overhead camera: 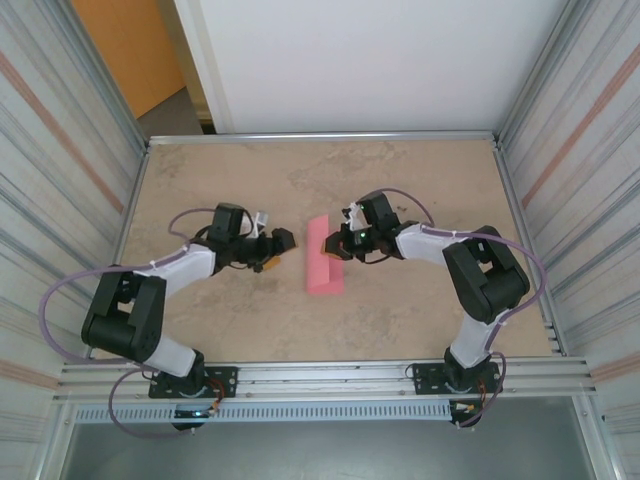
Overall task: Fold a paper plane with a square sheet of paper (pick it up from the middle)
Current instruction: First fold in half a square sheet of paper at the center of the table.
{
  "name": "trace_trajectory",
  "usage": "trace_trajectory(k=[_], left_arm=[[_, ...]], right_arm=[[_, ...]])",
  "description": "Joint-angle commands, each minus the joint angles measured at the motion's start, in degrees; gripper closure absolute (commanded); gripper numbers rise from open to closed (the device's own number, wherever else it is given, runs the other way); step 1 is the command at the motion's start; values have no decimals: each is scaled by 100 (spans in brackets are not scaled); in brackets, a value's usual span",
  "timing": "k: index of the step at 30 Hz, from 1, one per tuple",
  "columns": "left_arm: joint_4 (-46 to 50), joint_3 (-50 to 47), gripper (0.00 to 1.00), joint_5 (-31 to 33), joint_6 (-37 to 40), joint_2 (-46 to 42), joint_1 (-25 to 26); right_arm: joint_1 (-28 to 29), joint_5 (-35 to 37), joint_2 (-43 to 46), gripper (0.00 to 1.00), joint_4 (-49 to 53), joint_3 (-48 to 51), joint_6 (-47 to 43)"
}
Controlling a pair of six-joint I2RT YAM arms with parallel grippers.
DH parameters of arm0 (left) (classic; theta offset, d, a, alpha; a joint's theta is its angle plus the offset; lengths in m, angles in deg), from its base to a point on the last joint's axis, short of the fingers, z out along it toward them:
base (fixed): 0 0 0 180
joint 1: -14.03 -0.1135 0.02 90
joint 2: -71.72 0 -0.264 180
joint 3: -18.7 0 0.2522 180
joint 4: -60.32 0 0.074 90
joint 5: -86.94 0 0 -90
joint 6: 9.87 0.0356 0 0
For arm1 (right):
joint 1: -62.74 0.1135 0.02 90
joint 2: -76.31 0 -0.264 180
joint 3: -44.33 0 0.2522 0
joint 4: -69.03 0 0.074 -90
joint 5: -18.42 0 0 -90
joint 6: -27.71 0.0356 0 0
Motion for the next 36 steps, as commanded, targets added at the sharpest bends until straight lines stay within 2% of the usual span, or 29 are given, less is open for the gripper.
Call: trace_trajectory(k=[1, 7, 14, 22, 30, 33, 36], left_arm=[[297, 264, 19, 381, 132, 235, 255], [501, 653, 28, 403, 135, 778, 591], [884, 1100, 35, 675, 262, 1106, 876], [1446, 1756, 43, 952, 454, 1630, 1054], [1912, 2070, 58, 1341, 208, 2049, 1084], [2040, 2120, 63, 1451, 70, 2194, 1107], [2275, 2159, 66, 1664, 2, 2358, 1147]], right_arm=[[-80, 1, -88, 99, -415, 213, 95], [-231, 14, -285, 98, -223, 290, -30], [-306, 29, -503, 96, 178, 56, -285], [-328, -134, -664, 94, 165, -91, -300], [-372, -157, -744, 92, 205, -157, -311], [-388, -122, -719, 86, 302, -177, -292], [-432, 69, -523, 67, 478, -172, -256]])
